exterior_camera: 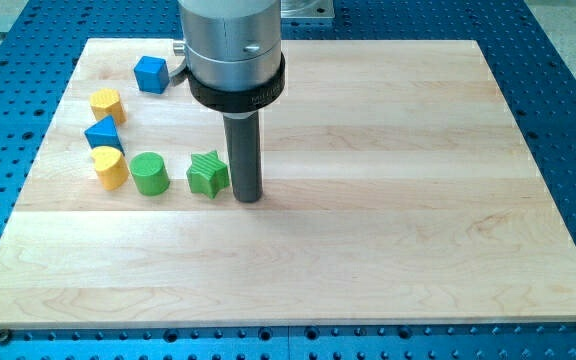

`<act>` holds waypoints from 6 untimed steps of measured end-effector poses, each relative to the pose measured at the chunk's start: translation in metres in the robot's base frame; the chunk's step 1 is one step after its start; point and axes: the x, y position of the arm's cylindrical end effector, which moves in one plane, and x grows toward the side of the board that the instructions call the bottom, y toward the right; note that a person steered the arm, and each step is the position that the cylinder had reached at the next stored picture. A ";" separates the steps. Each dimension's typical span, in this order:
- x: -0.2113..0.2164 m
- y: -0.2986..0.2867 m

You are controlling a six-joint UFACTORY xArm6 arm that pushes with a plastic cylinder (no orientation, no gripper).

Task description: Move your arm towards the bottom right corner of the board

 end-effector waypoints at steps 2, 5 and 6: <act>0.000 -0.014; 0.047 0.093; 0.049 0.158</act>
